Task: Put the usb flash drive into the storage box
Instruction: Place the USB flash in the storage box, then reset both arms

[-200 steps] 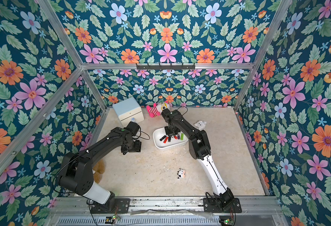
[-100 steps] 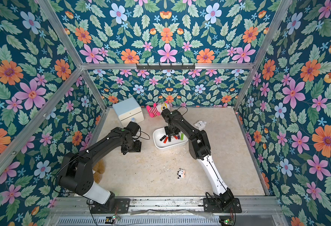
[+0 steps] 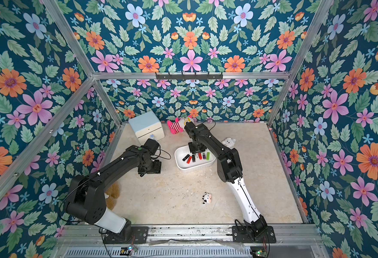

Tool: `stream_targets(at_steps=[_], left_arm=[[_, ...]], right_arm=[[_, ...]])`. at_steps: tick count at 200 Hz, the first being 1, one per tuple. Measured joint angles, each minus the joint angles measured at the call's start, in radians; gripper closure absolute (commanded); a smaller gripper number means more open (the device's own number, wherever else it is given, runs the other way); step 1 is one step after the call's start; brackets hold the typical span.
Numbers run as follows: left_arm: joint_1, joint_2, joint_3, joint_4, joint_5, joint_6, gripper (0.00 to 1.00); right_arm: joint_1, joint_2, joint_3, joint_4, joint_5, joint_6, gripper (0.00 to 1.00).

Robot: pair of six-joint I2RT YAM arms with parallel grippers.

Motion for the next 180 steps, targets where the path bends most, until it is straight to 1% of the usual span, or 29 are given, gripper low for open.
stream_targets(at_steps=[14,18,39,52,56,63,65,88,104,121,147,164,180], left_arm=[[0.000,-0.015,0.000,-0.001,-0.006,0.000,0.03],[0.000,-0.021,0.000,0.000,-0.009,0.000,0.01],[0.001,-0.057,0.013,-0.003,-0.037,0.005,0.01],[0.002,-0.075,0.031,-0.008,-0.058,0.008,0.01],[0.002,-0.079,0.039,-0.010,-0.067,0.008,0.01],[0.002,-0.087,0.050,-0.010,-0.085,0.011,0.01],[0.002,-0.089,0.052,-0.010,-0.090,0.011,0.00],[0.002,-0.154,0.040,0.000,-0.185,0.033,0.01],[0.003,-0.250,-0.030,0.060,-0.275,0.057,0.00],[0.005,-0.418,-0.158,0.174,-0.352,0.132,0.00],[0.006,-0.669,-0.391,0.393,-0.412,0.272,0.00],[0.006,-0.780,-0.528,0.533,-0.464,0.320,0.01],[0.006,-0.865,-0.644,0.673,-0.507,0.360,0.01]], right_arm=[[0.007,-0.048,-0.025,-0.002,0.014,0.000,0.41],[0.011,-0.066,-0.037,-0.002,0.021,0.000,0.39],[0.040,-0.186,-0.135,-0.002,0.051,0.008,0.28],[0.061,-0.273,-0.221,0.005,0.073,0.023,0.18],[0.066,-0.303,-0.254,0.008,0.080,0.027,0.14],[0.071,-0.348,-0.304,0.011,0.091,0.027,0.02],[0.073,-0.363,-0.322,0.013,0.093,0.029,0.01],[0.074,-0.534,-0.534,0.061,0.124,0.063,0.00],[0.076,-0.661,-0.684,0.106,0.154,0.079,0.00],[0.077,-0.817,-0.839,0.168,0.214,0.100,0.01],[0.055,-1.059,-1.065,0.276,0.335,0.116,0.01],[0.023,-1.209,-1.213,0.370,0.420,0.126,0.00],[0.003,-1.380,-1.385,0.493,0.516,0.116,0.01]])
